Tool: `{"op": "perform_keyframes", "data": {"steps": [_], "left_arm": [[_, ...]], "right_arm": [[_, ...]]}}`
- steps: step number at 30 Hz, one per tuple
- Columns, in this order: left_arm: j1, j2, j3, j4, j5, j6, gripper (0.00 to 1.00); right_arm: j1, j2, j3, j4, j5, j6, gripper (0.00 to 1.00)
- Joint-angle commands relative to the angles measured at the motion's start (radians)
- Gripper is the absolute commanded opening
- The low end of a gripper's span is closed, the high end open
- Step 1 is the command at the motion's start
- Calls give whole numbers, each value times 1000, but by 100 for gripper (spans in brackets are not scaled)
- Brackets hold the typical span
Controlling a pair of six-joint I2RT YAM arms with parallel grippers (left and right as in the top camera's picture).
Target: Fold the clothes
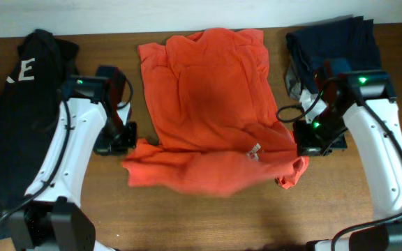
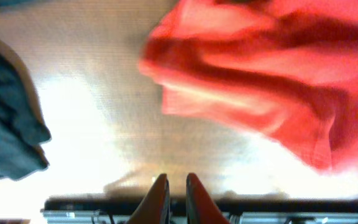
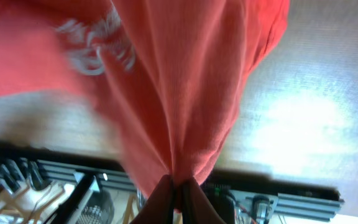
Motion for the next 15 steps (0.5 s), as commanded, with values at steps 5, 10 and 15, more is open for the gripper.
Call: {"op": "perform_keyframes", "data": {"steps": [5, 10, 15], "left_arm": [[5, 2, -186, 71, 22, -6, 15], [5, 2, -188, 120, 22, -6, 15], [5, 2, -188, 185, 44, -6, 15]], "right_arm": [[-6, -13, -136, 6, 20, 21, 10], [-6, -13, -138, 17, 21, 21, 42], [-6, -13, -137, 96, 20, 34, 52]]}}
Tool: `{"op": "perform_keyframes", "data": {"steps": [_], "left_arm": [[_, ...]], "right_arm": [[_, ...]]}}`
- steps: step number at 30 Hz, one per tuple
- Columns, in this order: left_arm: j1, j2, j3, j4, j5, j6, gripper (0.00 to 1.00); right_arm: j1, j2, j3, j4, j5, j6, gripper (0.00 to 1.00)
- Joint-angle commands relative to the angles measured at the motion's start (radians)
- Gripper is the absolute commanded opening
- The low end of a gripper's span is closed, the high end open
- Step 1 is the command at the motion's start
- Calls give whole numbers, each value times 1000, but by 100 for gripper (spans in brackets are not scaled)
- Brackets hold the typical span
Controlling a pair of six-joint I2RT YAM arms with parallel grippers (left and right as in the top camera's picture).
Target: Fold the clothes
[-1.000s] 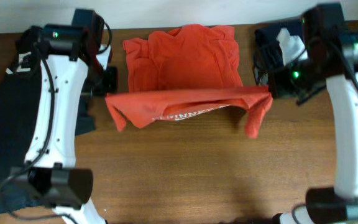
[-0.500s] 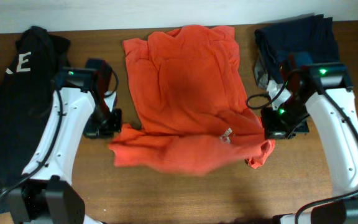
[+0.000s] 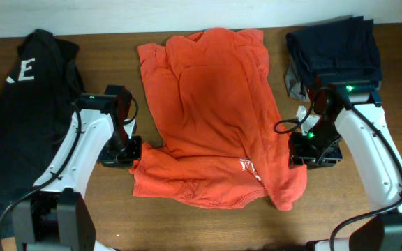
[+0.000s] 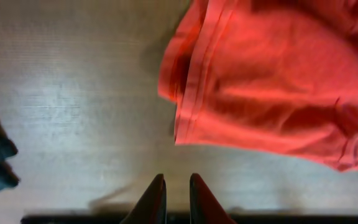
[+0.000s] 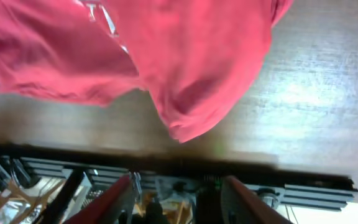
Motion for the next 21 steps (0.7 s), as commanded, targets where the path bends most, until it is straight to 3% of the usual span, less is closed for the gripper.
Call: {"op": "perform_keyframes", "data": {"steps": [1, 5, 10, 17, 21], "left_arm": [[5, 1, -3, 51, 39, -5, 15], [5, 2, -3, 226, 60, -5, 15], [5, 2, -3, 522, 123, -6, 23], [5, 3, -16, 539, 157, -5, 24], [-14, 6, -97, 538, 235, 60, 24]], "right_arm": [[-5, -13, -4, 65, 3, 11, 53], [-4, -11, -4, 303, -36, 4, 61], [-3, 69, -4, 607, -56, -87, 66], [-3, 183, -4, 583, -105, -87, 65], [-3, 184, -4, 580, -105, -87, 65]]}}
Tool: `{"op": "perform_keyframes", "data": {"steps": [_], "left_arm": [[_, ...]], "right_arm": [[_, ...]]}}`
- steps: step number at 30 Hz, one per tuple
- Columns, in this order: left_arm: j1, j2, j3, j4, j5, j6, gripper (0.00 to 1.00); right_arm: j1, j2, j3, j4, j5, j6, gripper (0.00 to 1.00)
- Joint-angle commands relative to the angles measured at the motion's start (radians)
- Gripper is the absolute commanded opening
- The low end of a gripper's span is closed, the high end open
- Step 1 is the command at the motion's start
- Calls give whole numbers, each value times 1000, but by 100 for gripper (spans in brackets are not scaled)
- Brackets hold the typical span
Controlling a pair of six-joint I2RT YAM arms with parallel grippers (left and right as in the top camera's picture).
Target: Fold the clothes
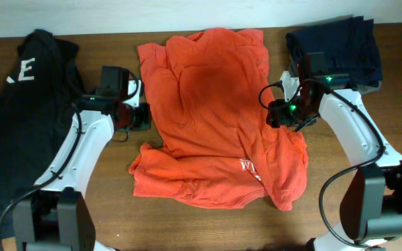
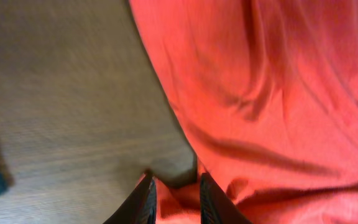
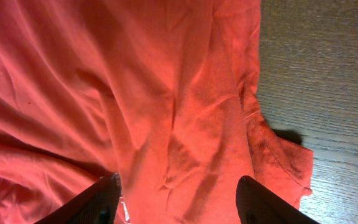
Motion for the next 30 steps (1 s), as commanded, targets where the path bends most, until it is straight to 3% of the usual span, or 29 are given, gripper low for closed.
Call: {"op": "perform_keyframes", "data": {"steps": [1, 9, 13, 16, 19, 21, 27, 30], "left_arm": [[-22, 6, -100, -5, 85, 55, 24], [-33, 6, -255, 31, 74, 58, 25], [-33, 6, -275, 66, -18, 58, 26], [-33, 6, -275, 72, -83, 58, 33], [-33, 6, -275, 90, -119, 57, 58], [-33, 6, -275, 114, -125, 58, 66], [-34, 42, -284, 178, -131, 58, 66], [-34, 82, -284, 179, -103, 58, 56]], "right_arm": [[-3, -11, 2, -1, -22, -8, 65], [-3, -11, 2, -4, -22, -8, 65], [-3, -11, 2, -5, -22, -9, 65], [-3, -11, 2, -5, -22, -19, 66], [-3, -11, 2, -4, -22, -19, 66], [-3, -11, 2, -4, -22, -20, 66], [-3, -11, 2, 0, -22, -19, 67], [-3, -11, 2, 0, -18, -20, 67]]}}
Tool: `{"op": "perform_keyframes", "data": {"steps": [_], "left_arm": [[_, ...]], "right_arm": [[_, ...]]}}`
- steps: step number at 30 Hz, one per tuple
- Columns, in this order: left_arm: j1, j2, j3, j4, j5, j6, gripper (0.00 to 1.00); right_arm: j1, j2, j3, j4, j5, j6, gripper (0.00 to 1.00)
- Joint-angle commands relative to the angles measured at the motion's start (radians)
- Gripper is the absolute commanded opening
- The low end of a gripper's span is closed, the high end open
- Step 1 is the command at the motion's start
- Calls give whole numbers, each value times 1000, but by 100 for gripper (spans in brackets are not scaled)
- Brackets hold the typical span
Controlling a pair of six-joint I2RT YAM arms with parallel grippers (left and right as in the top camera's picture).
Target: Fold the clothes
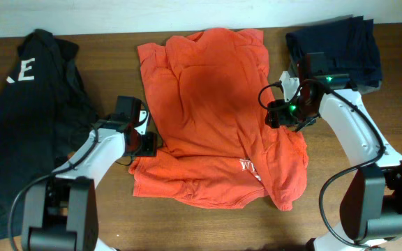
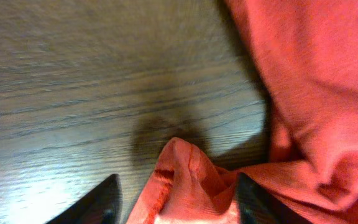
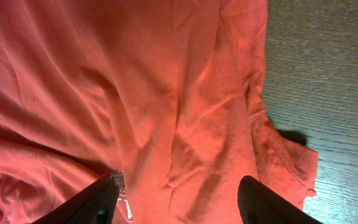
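Note:
The orange shirt (image 1: 215, 104) lies spread on the table, its lower part doubled over so a white print (image 1: 248, 167) shows. My left gripper (image 1: 147, 144) is at the shirt's lower left edge. In the left wrist view it (image 2: 179, 202) is open, with a bunched corner of orange cloth (image 2: 188, 177) between its wide-apart fingers (image 2: 104, 202). My right gripper (image 1: 285, 115) hovers over the shirt's right edge. It (image 3: 185, 199) is open above the wrinkled cloth (image 3: 166, 93), fingers (image 3: 101, 199) far apart.
A black garment with a white letter (image 1: 26, 90) lies along the left side. A stack of dark navy clothes (image 1: 337, 45) sits at the back right, just behind my right arm. Bare wooden table (image 1: 368, 209) shows at the front.
My left gripper has moved from the shirt's left edge toward the front, to the lower left corner, and its jaws stand wider around a bunch of cloth. The right gripper has barely shifted.
My right gripper was shut on the shirt's hem, held off the table, with the left nearly shut beside the other corner. Then the hem lay dropped and doubled over, right jaws open. Both grippers then stood farther back at the shirt's sides; now the left is at the lower corner.

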Motion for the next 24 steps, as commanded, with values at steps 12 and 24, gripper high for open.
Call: {"op": "perform_keyframes", "data": {"steps": [12, 24], "left_arm": [[124, 69, 214, -133, 37, -26, 1], [461, 70, 561, -127, -52, 8, 0]], "right_arm": [[-3, -10, 2, 15, -6, -10, 67], [-3, -10, 2, 29, -6, -10, 68]]}}
